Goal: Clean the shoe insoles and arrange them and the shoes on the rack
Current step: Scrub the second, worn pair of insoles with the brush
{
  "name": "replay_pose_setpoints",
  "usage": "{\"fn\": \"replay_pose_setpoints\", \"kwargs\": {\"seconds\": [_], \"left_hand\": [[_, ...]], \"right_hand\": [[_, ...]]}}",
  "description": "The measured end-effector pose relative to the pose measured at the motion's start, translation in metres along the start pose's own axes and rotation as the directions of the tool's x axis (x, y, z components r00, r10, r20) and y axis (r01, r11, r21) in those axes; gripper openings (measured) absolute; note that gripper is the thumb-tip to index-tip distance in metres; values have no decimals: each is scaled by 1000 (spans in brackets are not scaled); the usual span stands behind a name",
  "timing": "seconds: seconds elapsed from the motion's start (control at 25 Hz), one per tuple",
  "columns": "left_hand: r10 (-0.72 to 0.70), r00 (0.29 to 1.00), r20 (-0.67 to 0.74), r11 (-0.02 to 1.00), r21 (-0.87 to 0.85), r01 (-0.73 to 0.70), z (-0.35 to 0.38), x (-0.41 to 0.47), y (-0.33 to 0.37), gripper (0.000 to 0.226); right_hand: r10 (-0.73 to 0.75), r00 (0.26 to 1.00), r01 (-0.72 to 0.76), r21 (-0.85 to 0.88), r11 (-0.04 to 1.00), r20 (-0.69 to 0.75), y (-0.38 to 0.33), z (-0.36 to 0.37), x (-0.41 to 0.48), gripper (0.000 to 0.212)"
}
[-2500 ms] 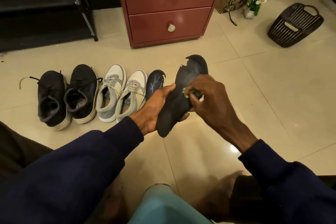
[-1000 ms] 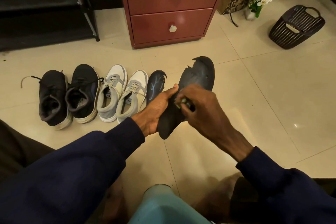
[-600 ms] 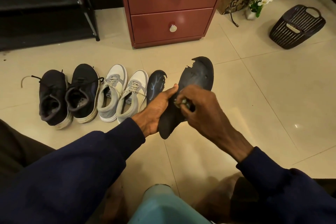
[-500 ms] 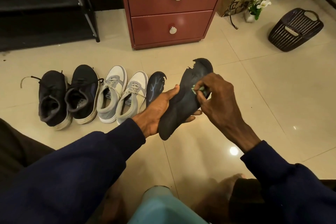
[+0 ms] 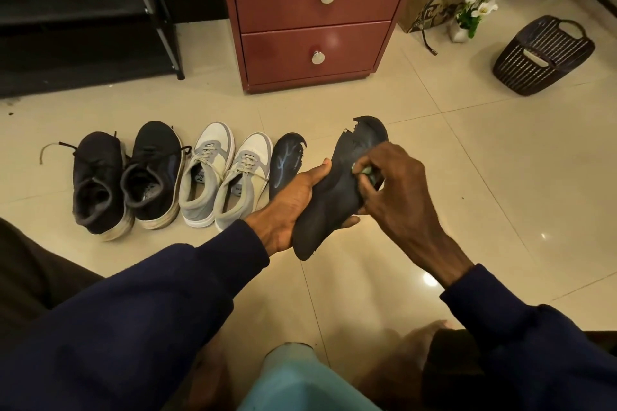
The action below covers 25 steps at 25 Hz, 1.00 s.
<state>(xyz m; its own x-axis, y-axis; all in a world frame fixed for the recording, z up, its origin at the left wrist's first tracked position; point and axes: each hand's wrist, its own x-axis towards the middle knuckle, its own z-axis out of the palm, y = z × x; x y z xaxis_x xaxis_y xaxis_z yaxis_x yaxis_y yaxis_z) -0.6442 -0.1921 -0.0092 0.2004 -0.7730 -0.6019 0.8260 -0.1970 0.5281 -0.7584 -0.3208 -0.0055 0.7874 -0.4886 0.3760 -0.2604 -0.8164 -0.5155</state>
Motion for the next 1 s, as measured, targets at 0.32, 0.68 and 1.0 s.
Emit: {"fn": "replay_pose_setpoints", "kwargs": {"seconds": [0.32, 0.68, 1.0], "left_hand": [[2, 1000, 13, 1000, 28, -3, 0, 0, -1, 37], [-1, 1000, -9, 1000, -8, 1, -3, 1, -1, 35], [-19, 1000, -24, 1000, -18, 19, -6, 0, -1, 36]], "right_hand": [[-13, 1000, 13, 2, 1000, -3, 5, -1, 6, 16], [-64, 993, 61, 27, 998, 98, -3, 7, -1, 18], [-196, 951, 169, 128, 977, 241, -28, 18, -17, 17]]}}
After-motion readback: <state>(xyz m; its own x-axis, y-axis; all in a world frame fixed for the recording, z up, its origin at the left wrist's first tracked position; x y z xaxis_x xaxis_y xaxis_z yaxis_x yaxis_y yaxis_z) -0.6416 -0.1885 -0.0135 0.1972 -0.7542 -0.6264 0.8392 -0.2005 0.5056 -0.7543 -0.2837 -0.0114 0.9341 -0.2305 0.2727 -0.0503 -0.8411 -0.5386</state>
